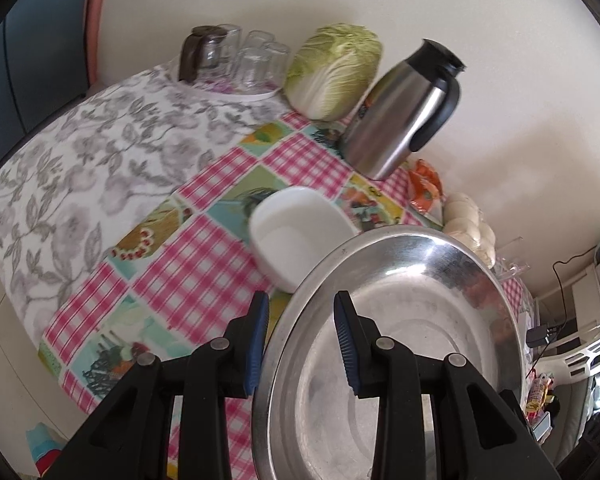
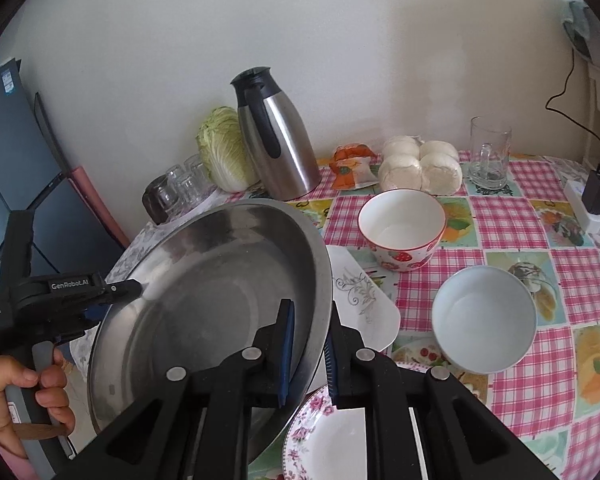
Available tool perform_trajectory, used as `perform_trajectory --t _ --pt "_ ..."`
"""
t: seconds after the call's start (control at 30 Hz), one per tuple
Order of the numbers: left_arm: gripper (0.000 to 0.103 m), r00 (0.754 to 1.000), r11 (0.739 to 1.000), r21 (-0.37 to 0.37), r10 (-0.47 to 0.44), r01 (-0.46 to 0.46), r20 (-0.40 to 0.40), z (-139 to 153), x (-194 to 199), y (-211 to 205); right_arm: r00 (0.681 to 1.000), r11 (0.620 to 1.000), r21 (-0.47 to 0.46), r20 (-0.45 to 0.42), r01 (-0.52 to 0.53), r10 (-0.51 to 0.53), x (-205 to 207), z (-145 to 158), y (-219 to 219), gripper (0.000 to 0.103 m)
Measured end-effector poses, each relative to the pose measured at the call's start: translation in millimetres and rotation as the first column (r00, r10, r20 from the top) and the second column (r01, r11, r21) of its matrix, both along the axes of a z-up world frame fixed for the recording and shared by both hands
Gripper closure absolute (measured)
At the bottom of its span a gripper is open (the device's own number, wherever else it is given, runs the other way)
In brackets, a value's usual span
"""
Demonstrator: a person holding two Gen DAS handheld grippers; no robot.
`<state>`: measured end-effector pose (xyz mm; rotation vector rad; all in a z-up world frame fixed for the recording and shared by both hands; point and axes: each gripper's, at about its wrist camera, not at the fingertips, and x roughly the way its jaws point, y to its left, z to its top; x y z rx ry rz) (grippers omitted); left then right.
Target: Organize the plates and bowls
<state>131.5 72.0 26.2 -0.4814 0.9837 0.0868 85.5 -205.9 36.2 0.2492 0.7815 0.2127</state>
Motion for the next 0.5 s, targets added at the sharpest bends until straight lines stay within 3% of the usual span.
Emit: perform_trajectory --t 0.3,0.5 --pt "0.068 0.995 0.995 0.003 -0.100 0.100 0.020 4.9 31.8 -47.4 0.995 0.995 0.043 0.038 0.094 -0.095 9.2 5.4 -44.9 0.085" --pt "0.068 0.988 0.988 -0.021 -0.154 0.154 0.019 -2.8 48.3 -66.4 0.989 0.987 0.061 0.015 0.148 -0.149 17.0 -3.4 -67.9 0.085"
